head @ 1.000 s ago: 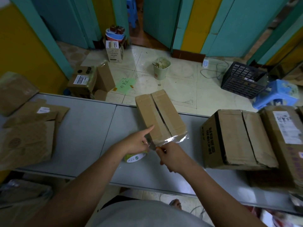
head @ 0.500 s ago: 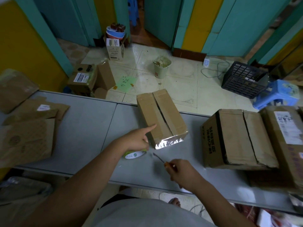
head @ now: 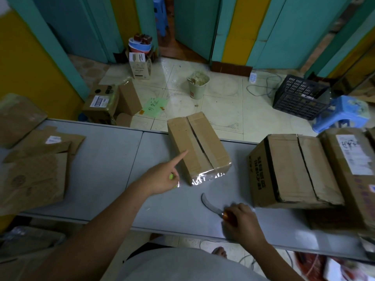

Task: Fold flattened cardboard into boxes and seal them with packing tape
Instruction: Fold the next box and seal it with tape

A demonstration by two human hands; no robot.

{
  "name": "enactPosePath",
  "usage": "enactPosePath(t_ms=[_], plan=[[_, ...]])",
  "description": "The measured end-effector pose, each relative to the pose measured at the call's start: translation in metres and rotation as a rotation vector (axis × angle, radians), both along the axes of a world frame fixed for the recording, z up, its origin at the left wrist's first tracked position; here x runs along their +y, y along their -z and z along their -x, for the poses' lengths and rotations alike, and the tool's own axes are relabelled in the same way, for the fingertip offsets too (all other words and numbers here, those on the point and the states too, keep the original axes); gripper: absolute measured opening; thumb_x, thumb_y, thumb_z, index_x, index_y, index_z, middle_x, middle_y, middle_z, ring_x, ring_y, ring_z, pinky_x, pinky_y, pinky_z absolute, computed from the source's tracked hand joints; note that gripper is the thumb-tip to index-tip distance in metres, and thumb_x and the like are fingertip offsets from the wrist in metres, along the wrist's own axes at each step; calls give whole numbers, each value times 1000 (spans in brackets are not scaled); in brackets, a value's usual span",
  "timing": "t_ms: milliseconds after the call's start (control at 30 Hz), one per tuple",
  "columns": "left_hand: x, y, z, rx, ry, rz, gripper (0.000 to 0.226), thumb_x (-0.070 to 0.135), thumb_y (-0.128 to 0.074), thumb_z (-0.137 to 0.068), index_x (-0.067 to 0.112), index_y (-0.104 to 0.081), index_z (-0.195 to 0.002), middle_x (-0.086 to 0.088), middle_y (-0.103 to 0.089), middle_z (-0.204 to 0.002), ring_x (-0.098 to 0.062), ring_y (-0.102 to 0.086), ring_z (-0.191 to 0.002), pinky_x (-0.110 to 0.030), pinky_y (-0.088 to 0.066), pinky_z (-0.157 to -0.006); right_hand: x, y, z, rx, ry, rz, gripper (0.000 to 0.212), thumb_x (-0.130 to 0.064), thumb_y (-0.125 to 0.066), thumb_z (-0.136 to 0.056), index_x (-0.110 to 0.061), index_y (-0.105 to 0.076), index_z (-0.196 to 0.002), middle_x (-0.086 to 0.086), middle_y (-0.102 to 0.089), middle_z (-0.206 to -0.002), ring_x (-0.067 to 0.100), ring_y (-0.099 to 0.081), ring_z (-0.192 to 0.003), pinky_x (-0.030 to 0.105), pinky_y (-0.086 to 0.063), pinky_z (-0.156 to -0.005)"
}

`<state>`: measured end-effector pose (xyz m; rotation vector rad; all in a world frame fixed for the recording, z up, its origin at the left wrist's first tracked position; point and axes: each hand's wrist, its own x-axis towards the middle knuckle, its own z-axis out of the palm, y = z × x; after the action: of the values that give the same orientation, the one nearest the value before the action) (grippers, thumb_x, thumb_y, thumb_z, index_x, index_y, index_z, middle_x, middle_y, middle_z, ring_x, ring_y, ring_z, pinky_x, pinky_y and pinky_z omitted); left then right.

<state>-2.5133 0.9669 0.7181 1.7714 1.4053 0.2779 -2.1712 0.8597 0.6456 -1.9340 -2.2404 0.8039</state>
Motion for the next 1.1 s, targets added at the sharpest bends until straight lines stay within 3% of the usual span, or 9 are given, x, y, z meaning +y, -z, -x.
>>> enactPosePath(t_ms=[267,500,567,633,700,800,900,1000,1100], plan=[[-20,39,35,318,-130,-408,85,35,-60,-105,65,-3,-160,17,-75,-99,-13,-69,-71,-36,-59,-65,22,-14,7,120,131,-98,20,-33,-75,-94,-29,-75,-114,-12,-57,-109,12,-52,-106,34,-47,-88],[-35,72,31,398,-96,-580,79,20,-80,-90,40,-45,-159,-1,-67,-71,-22,-65,-68,-33,-54,-67,43,-24,20,204,248,-102,11,-30,-70,-98,-28,-73,-108,-10,-58,-110,13,-53,-110,35,-49,-96],[-37,75,25,399,-128,-514,81,26,-75,-94,45,-35,-162,-1,-73,-86,-22,-68,-81,-35,-53,-73,45,-27,21,230,261,-100,10,-30,-69,-99,-29,-72,-109,-11,-59,-111,11,-55,-110,32,-49,-95],[-40,75,23,389,-147,-457,81,30,-71,-97,45,-29,-164,2,-74,-124,-21,-67,-105,-38,-55,-88,49,-34,20,269,268,-119,9,-28,-67,-100,-30,-71,-108,-9,-59,-111,9,-57,-107,28,-49,-94],[-40,72,25,364,-176,-468,76,30,-70,-97,39,-34,-164,7,-54,-156,-20,-57,-127,-42,-53,-101,59,-46,19,316,285,-159,10,-24,-67,-101,-28,-70,-110,-7,-59,-110,9,-59,-104,29,-50,-93],[-35,65,18,237,-300,-494,44,26,-72,-96,31,-64,-139,6,-64,-134,-15,-61,-116,-36,-55,-89,85,-65,17,344,276,-294,15,-21,-67,-101,-20,-72,-116,-4,-61,-109,10,-60,-103,31,-51,-92],[-22,52,-11,-157,-475,-154,13,25,-76,-98,31,-70,-109,10,-75,-98,-3,-71,-86,-27,-53,-75,118,-78,18,398,335,-283,28,-23,-65,-102,-18,-67,-130,-2,-63,-123,11,-58,-115,33,-47,-101],[-11,46,-34,-366,-476,145,20,34,-76,-99,18,-73,-112,0,-80,-94,-13,-77,-85,-31,-59,-76,147,-80,27,451,411,-93,49,-24,-65,-103,-10,-53,-148,6,-57,-147,21,-53,-135,32,-40,-108],[-9,48,-42,-491,-524,230,18,24,-77,-98,10,-73,-109,-5,-82,-93,-21,-78,-87,-34,-62,-75,163,-73,34,493,400,60,54,-26,-64,-103,-6,-49,-151,10,-58,-147,27,-56,-134,32,-45,-103]])
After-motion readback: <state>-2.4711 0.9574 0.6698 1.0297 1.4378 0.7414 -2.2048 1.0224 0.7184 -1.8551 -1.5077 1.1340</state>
